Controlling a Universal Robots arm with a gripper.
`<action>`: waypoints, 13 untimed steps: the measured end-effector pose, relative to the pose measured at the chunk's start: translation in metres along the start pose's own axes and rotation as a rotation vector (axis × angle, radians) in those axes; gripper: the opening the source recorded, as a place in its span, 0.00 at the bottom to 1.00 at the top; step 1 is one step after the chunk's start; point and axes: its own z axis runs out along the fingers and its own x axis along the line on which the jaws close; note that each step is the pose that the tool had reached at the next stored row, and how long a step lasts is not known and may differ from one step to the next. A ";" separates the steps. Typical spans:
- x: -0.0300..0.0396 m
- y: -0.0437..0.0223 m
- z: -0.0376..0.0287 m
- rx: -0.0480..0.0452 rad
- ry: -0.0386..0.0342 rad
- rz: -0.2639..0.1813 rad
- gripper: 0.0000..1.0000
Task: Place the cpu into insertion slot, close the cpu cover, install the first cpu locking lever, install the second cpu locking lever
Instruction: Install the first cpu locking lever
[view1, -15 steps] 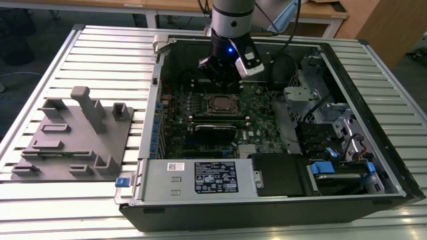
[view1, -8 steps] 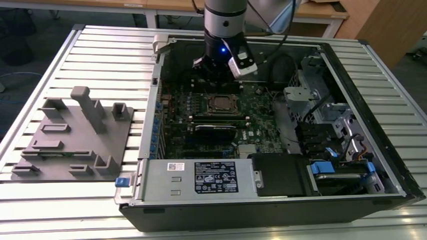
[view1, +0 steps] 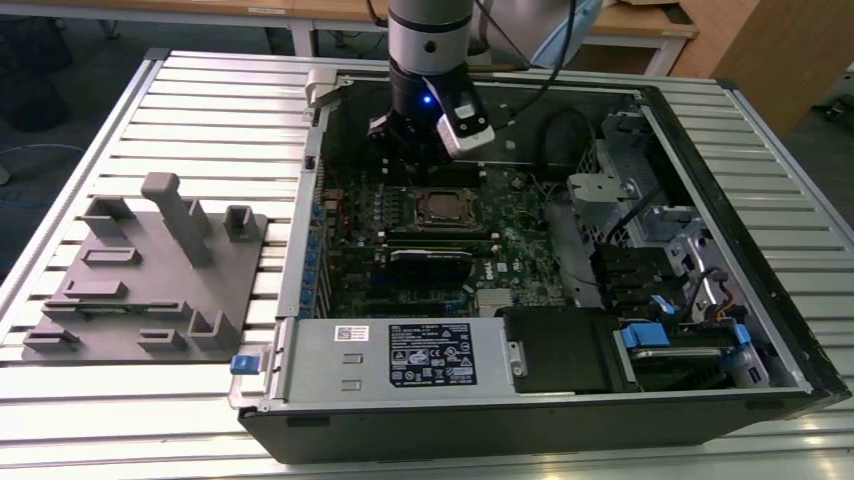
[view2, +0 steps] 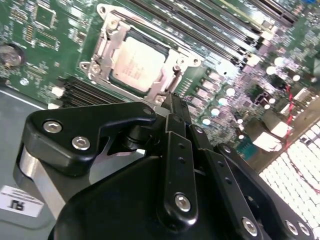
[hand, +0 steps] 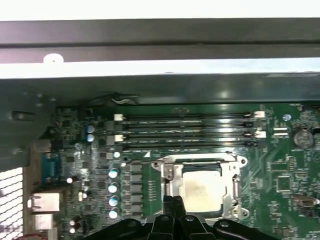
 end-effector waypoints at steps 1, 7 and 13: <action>0.0014 -0.0001 0.0000 0.0000 0.0000 0.000 0.10; 0.0019 -0.0001 0.0000 0.0001 0.0046 0.000 0.10; 0.0018 -0.0001 0.0006 0.0026 0.0622 0.002 0.10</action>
